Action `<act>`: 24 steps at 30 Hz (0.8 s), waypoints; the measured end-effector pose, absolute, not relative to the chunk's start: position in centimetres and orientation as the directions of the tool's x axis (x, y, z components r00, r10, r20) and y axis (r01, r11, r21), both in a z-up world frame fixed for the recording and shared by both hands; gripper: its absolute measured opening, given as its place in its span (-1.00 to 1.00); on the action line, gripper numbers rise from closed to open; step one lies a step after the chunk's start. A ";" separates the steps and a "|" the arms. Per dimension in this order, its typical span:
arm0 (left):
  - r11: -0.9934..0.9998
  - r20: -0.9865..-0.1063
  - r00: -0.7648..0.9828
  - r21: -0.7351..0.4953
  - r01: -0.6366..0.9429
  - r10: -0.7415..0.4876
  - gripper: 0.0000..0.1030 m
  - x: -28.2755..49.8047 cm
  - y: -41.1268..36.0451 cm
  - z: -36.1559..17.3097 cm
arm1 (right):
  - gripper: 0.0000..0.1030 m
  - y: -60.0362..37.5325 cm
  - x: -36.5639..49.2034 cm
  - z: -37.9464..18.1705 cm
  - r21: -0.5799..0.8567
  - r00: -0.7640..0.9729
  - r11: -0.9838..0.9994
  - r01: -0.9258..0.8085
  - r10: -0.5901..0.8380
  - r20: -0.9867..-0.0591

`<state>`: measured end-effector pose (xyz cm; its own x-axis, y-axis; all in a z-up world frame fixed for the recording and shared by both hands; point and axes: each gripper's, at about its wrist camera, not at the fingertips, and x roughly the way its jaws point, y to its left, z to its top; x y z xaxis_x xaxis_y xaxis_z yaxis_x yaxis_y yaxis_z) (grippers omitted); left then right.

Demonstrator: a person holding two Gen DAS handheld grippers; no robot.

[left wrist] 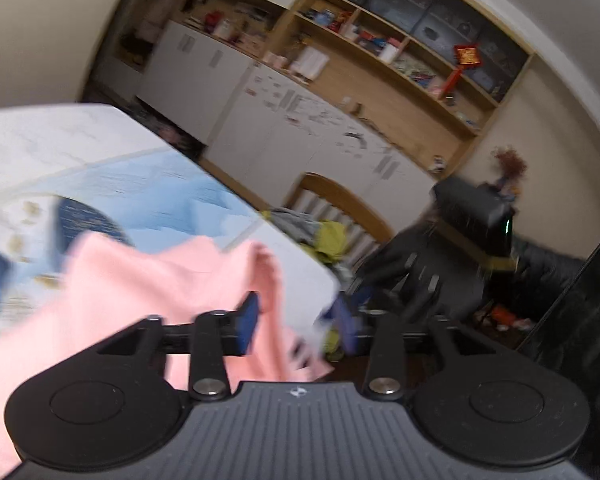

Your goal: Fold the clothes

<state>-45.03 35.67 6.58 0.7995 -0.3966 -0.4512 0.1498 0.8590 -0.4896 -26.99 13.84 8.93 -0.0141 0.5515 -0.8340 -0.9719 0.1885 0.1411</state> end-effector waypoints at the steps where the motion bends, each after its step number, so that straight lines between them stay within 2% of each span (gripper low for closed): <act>1: 0.879 -0.472 0.805 -0.461 0.123 -0.360 0.15 -45.6 36.1 6.6 | 1.00 14.2 -26.5 9.4 0.121 0.019 0.212 -0.970 0.561 -0.828; 4: 0.943 -0.548 0.798 -0.325 0.072 -0.250 0.32 -46.8 36.4 6.5 | 1.00 15.4 -25.5 10.3 0.071 0.097 0.259 -0.963 0.581 -0.808; 9: 0.996 -0.645 0.760 -0.084 0.033 -0.079 0.33 -48.2 34.5 5.0 | 1.00 17.7 -25.9 9.3 0.026 0.120 0.251 -0.968 0.550 -0.827; 12: 0.999 -0.676 0.736 0.042 0.009 0.022 0.33 -49.0 33.5 4.1 | 1.00 18.3 -25.9 9.1 0.054 0.128 0.294 -0.954 0.565 -0.815; 18: 0.996 -0.690 0.719 0.079 -0.039 0.083 0.33 -49.0 33.0 3.5 | 1.00 19.8 -26.2 7.2 0.006 0.163 0.311 -0.950 0.514 -0.842; 20: 0.994 -0.690 0.715 0.087 -0.069 0.110 0.25 -49.0 33.0 3.3 | 1.00 19.8 -26.3 6.8 -0.015 0.191 0.331 -0.943 0.505 -0.842; 23: 0.990 -0.682 0.721 0.043 -0.131 0.125 -0.16 -49.6 33.7 3.4 | 1.00 18.7 -26.0 7.2 0.043 0.177 0.366 -0.929 0.546 -0.819; 24: 0.989 -0.679 0.724 0.012 -0.150 0.118 -0.39 -49.8 34.2 3.4 | 1.00 18.1 -26.2 7.5 0.040 0.175 0.355 -0.934 0.552 -0.815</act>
